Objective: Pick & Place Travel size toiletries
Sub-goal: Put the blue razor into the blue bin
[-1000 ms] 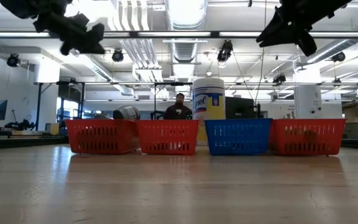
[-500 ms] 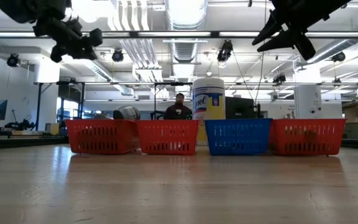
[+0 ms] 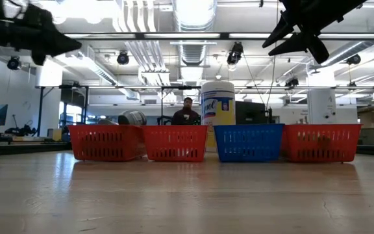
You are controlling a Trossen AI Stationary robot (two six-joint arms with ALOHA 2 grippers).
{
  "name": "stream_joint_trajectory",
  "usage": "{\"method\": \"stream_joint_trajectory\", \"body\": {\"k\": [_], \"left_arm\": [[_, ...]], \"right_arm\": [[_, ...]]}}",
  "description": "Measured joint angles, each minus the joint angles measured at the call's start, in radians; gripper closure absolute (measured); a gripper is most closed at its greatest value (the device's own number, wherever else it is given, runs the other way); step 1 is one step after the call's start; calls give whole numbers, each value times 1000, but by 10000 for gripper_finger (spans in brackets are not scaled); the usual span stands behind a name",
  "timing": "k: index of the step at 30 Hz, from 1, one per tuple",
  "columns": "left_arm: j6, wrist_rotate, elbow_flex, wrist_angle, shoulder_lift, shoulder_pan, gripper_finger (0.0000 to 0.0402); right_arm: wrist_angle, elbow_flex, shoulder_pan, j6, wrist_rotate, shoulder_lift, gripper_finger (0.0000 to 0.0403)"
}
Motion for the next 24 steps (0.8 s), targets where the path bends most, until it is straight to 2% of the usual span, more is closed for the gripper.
{"method": "stream_joint_trajectory", "body": {"k": [3,5,11,18,21,24], "left_arm": [[3,38,-42,10,-81,77,344],[-2,24,-74,-11,-123,111,344],[-1,16,-154,-8,-216,124,344],[-1,17,-289,27,-225,126,344],[0,18,-298,-140,-222,126,344],[-37,27,-301,-97,-183,128,344]], "right_arm": [[0,0,0,-9,0,0,277],[-1,0,0,-11,-1,-2,274],[-2,0,1,-79,-3,-3,262],[-3,0,1,-300,-8,-24,251],[-9,0,1,-393,-10,-47,247],[-28,0,0,-448,-10,-80,243]]}}
